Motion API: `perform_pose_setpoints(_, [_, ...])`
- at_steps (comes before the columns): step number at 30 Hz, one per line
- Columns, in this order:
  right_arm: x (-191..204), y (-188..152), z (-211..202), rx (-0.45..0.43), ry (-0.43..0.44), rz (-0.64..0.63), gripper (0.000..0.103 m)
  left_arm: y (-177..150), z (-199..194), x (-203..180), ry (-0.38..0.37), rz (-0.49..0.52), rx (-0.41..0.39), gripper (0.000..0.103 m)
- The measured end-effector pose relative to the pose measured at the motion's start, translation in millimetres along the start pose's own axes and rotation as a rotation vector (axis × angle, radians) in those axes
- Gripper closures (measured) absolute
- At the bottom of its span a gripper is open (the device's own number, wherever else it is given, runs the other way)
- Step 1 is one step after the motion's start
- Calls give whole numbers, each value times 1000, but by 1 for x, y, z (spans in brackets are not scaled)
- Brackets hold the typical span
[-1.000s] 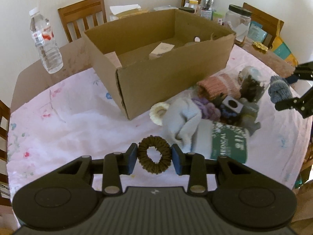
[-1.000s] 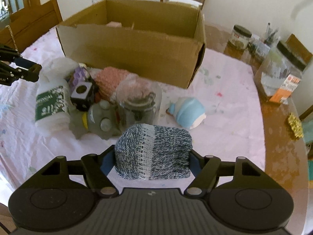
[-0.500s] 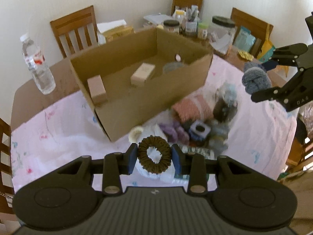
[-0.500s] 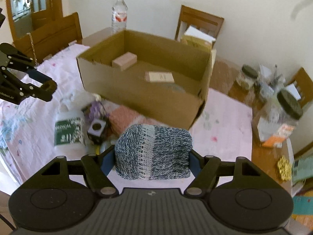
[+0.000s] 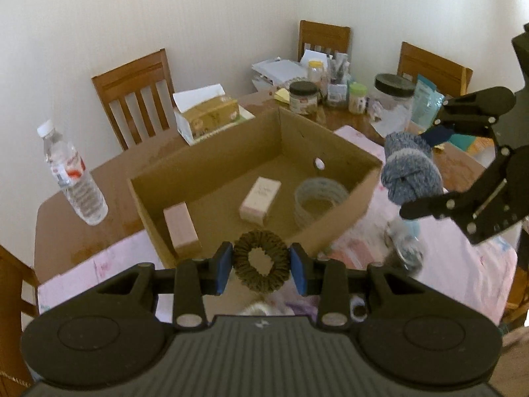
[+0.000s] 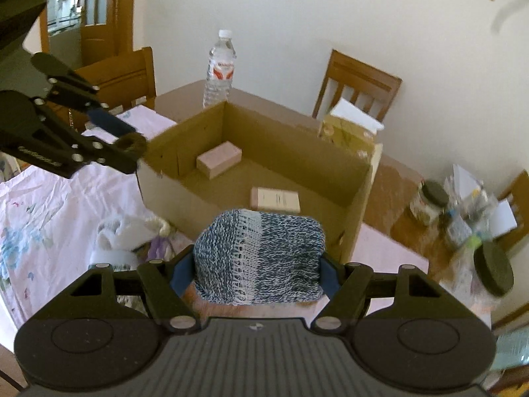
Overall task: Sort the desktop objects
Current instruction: 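Carry the hair tie and grey sock into the cardboard box and release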
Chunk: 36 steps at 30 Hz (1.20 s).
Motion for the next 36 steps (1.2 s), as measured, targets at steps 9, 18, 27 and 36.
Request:
perform_pose_setpoints(9, [-13,41,27,-28,15,-45,25,29,46,19,11,-22,17,66])
perform_pose_setpoints(18, [-34,64,64,-16,36,-32,25,45,84,30,14,-44,50,66])
perform_pose_setpoints(27, [-31,68,98,11,90,-28,18,47,103,43,84,-97,70,28])
perform_pose_setpoints(36, [-32,62,93,5,82,-7,7,43,88,44,58,-132,72,15])
Point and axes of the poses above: each gripper's, at about its wrist camera, not at the fingertips, and z roughly the way its jaws point, x to its left, y to its top, the point moved 8 cm from there along z, roughly the way its jaws point, and after that the axes turned 8 degrees about y, right-handed, at the moved point
